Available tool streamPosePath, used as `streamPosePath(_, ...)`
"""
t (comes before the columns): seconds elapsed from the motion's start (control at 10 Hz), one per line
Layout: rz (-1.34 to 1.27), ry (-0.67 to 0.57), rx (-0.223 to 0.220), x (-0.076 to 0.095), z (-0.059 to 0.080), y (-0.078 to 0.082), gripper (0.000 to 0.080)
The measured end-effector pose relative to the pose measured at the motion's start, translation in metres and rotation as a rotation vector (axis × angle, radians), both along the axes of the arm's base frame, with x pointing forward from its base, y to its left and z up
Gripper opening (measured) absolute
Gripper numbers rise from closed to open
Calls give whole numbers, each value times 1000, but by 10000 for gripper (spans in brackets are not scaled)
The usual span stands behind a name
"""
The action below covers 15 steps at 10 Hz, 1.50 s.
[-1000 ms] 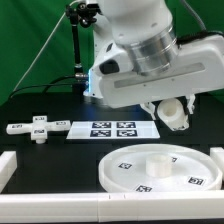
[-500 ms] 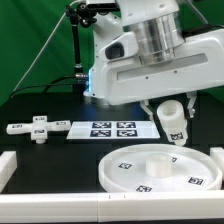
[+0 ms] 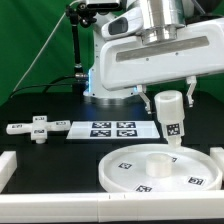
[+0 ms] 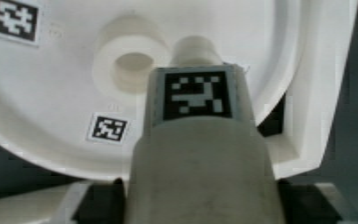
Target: Assemble round table
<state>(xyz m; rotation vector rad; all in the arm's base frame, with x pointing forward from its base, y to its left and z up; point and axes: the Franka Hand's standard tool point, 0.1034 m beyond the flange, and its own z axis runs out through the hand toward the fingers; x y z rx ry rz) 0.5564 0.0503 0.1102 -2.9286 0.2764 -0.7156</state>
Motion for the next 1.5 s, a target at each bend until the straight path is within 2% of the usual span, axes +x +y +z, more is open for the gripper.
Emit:
streamPosePath(0.2,93,-23,-52,-1,0,6,409)
streamPosePath(0.4,178,-15,-88,5,9,7,410)
streamPosePath(0.5,216,-16,-110,6,9,7,410)
streamPosePath(0.8,210,-13,-107,5,8,7,410)
streamPosePath(0.9,230,-14,-119,5,7,4,410)
streamPosePath(1.0,279,-15,-156,7,4,-6,410)
streamPosePath(1.2,267,-8,-159,8,1,-16,410)
streamPosePath(1.5,265,-3,-159,7,-3,-17,410)
